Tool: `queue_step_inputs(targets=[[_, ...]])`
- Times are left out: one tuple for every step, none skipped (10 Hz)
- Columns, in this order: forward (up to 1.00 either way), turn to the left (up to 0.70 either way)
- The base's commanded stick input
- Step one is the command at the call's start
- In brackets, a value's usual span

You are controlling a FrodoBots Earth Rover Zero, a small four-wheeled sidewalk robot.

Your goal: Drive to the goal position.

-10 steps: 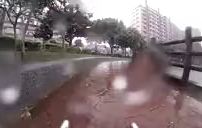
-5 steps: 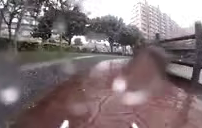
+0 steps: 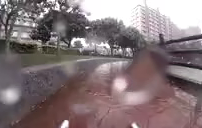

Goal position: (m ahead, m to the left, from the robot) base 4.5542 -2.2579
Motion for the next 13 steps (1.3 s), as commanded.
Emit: queue_step_inputs(targets=[[0.70,0.00],[0.70,0.00],[0.70,0.00],[0.70,0.00],[0.70,0.00],[0.70,0.00],[0.70,0.00],[0.70,0.00],[0.70,0.00],[0.70,0.00],[0.70,0.00],[0.70,0.00],[0.70,0.00]])
